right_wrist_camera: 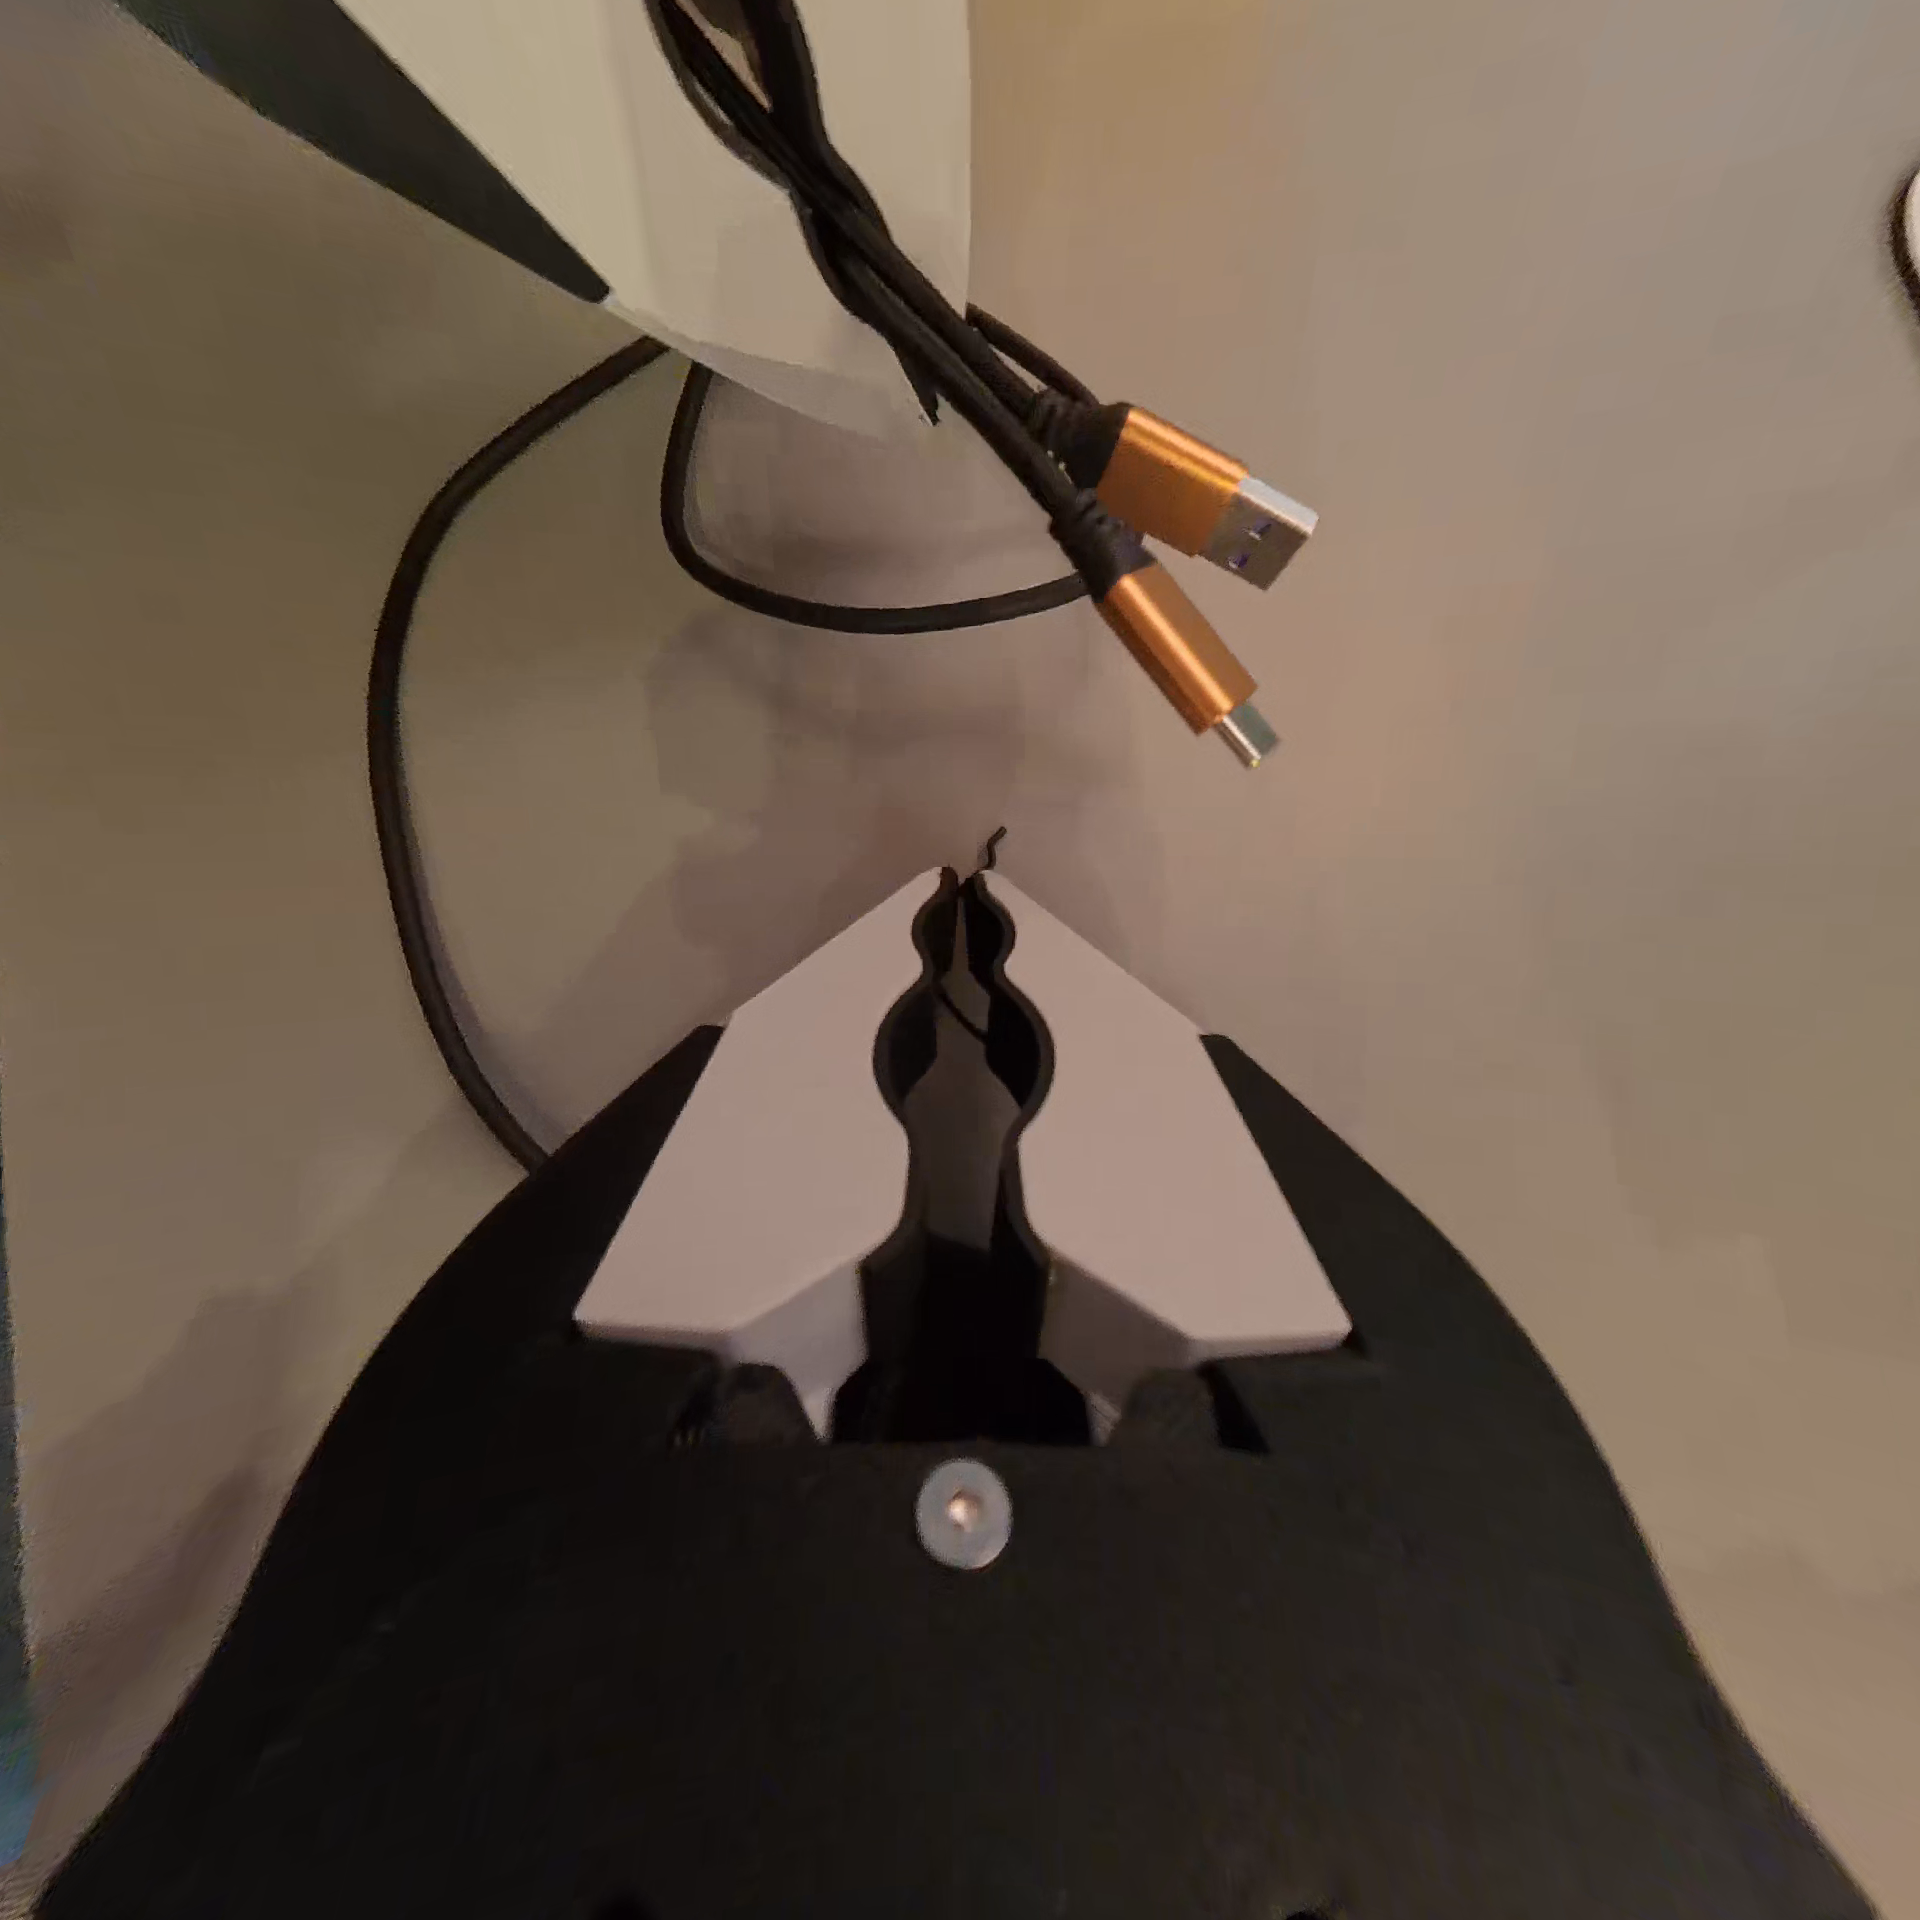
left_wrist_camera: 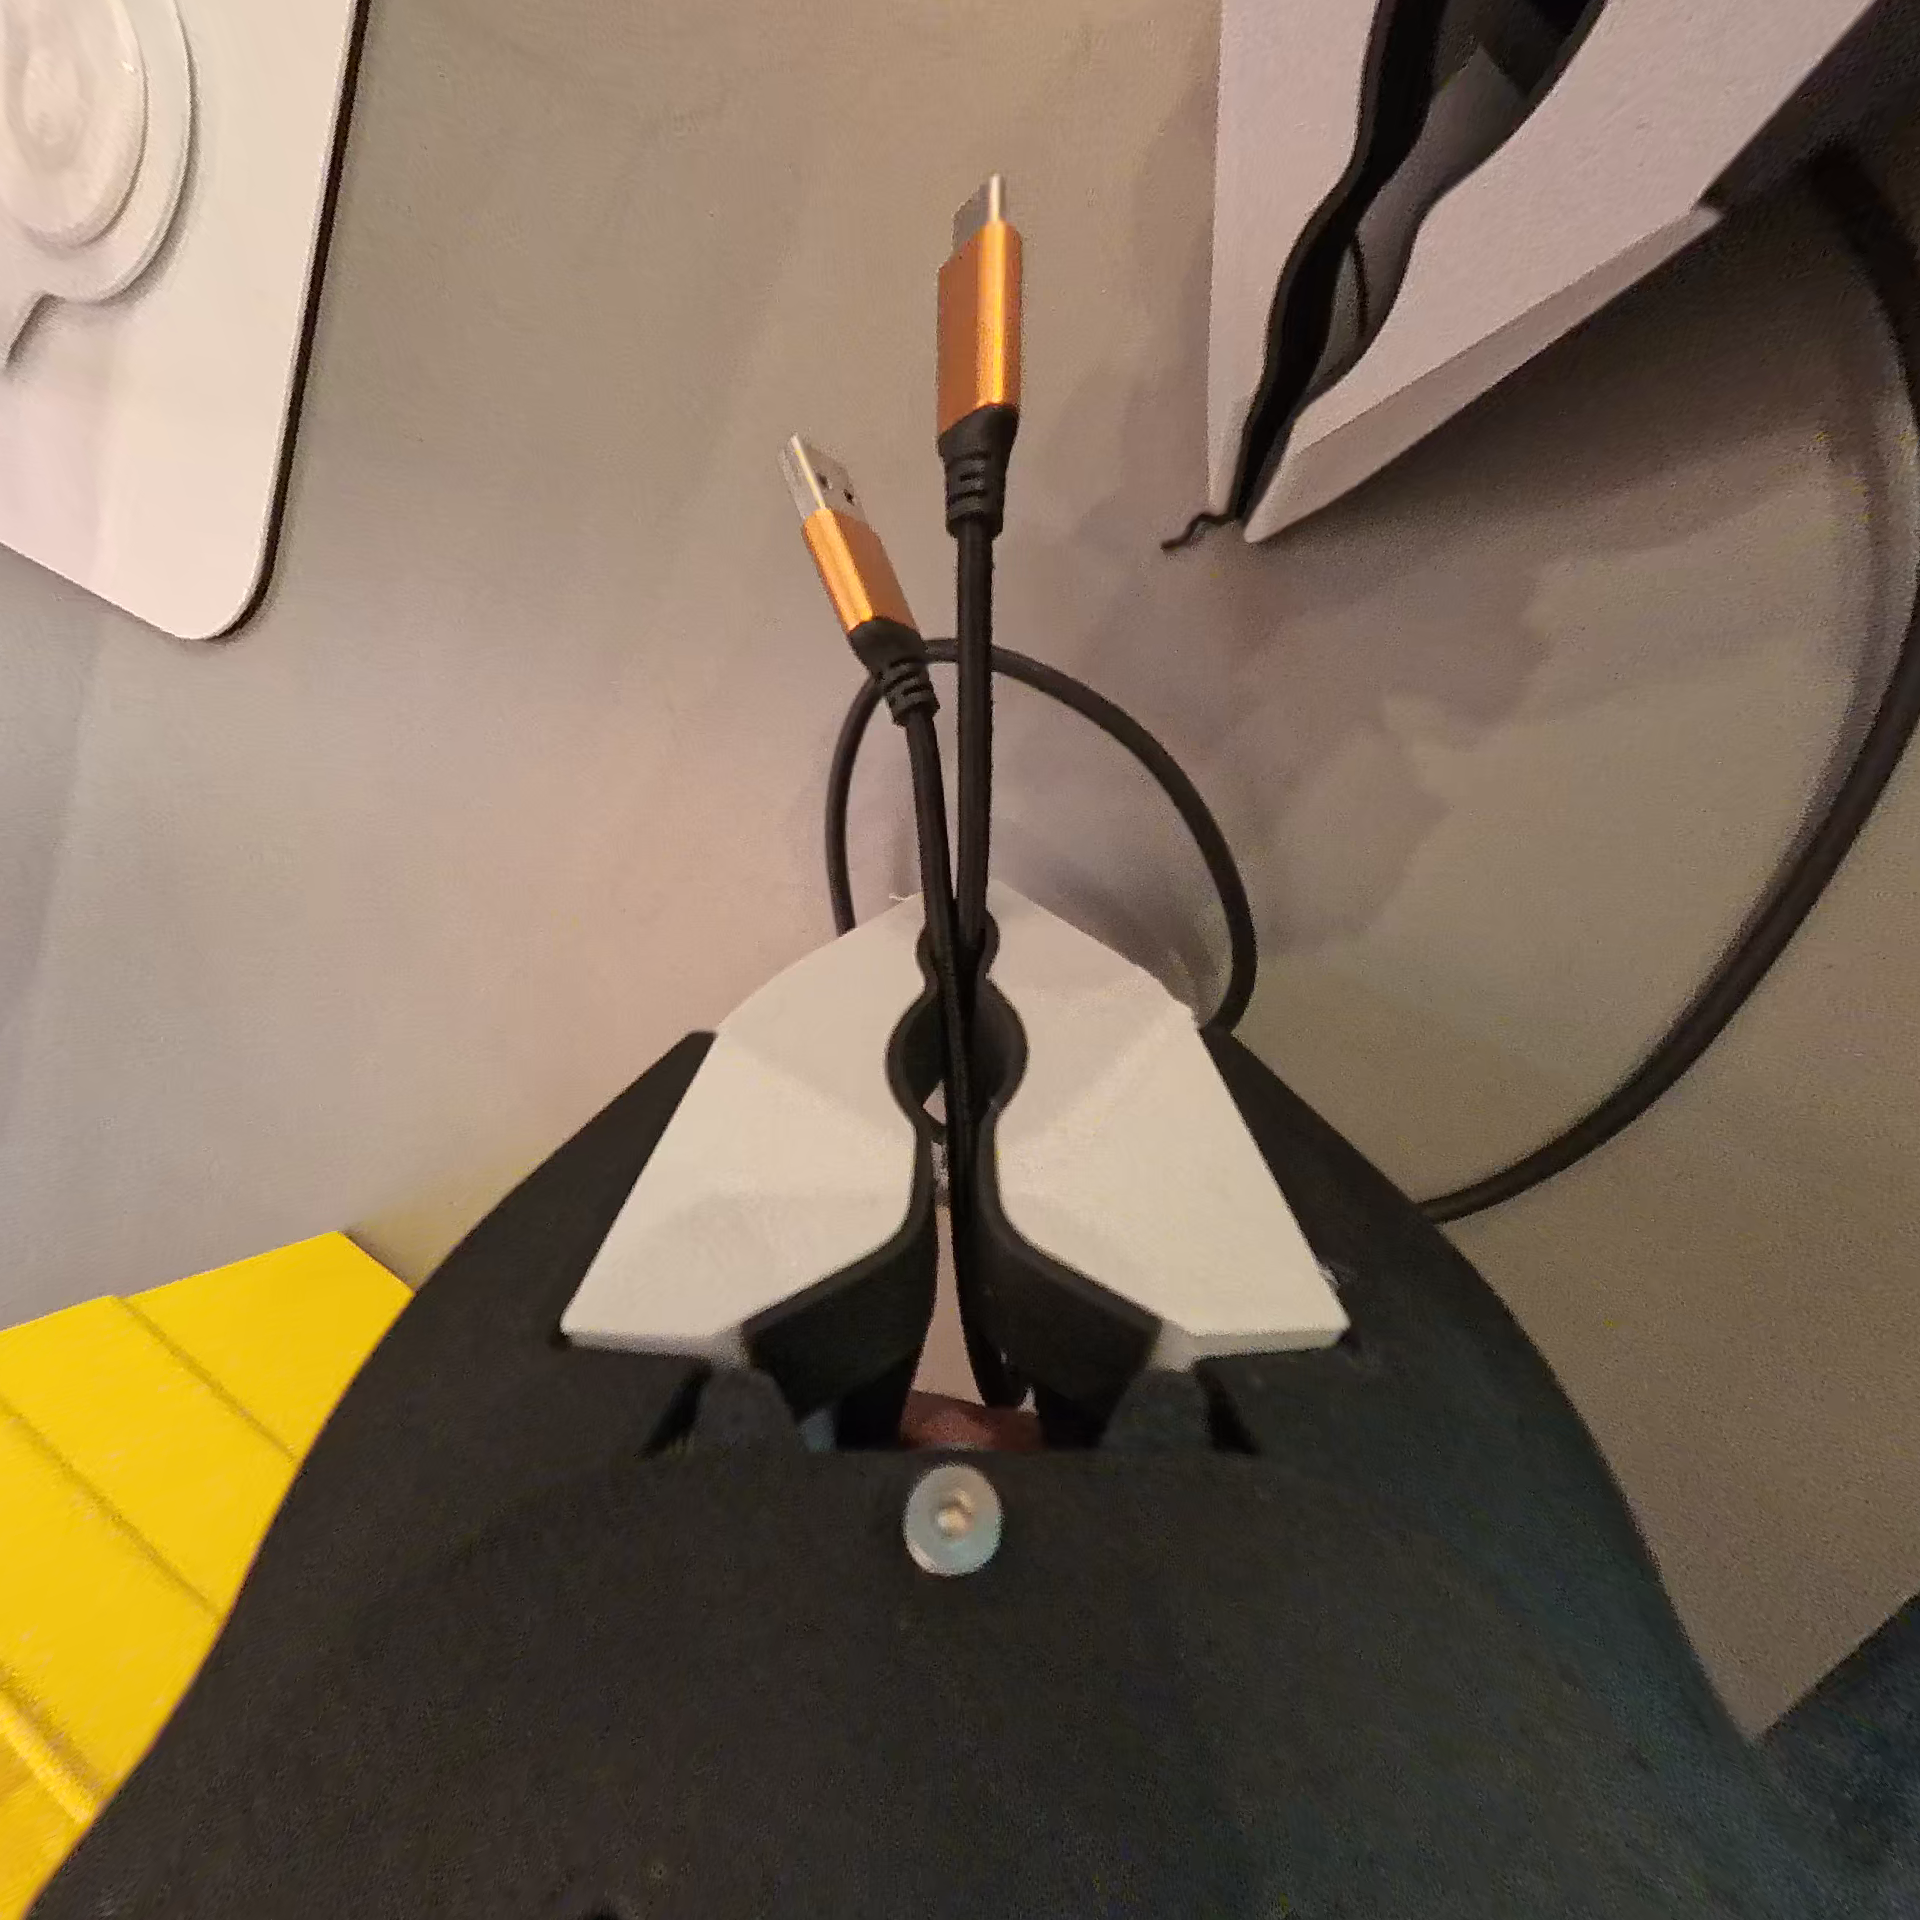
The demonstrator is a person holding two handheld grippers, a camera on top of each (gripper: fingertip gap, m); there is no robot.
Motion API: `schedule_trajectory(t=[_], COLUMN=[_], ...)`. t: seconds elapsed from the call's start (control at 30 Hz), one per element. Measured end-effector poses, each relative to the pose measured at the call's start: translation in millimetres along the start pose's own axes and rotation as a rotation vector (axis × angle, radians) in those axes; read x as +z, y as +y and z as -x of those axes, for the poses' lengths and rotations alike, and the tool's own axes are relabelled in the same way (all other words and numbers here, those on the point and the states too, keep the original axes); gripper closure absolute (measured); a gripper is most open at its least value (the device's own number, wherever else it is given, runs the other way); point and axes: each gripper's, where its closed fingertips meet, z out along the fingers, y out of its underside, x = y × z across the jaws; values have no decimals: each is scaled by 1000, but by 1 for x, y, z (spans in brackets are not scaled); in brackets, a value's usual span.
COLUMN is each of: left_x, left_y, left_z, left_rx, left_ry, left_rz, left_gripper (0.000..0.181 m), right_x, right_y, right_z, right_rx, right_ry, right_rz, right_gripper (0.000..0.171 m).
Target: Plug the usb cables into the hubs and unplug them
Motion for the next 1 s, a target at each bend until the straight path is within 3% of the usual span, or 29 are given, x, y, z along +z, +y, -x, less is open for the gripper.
schedule_trajectory(t=[0.2,0.67,1.0], left_x=[-1,0,7], left_y=[-1,-3,-17], left_z=[-1,3,-16], left_rx=[16,15,135], left_ry=[-14,-29,18], left_rz=[4,2,2], left_gripper=[181,181,181], right_x=[-1,-47,-40], right_y=[-1,-46,-54], right_z=[1,24,23], right_rx=[20,-32,-358], right_ry=[-22,-145,-44], right_rz=[-23,-324,-143], right_gripper=[171,171,171])
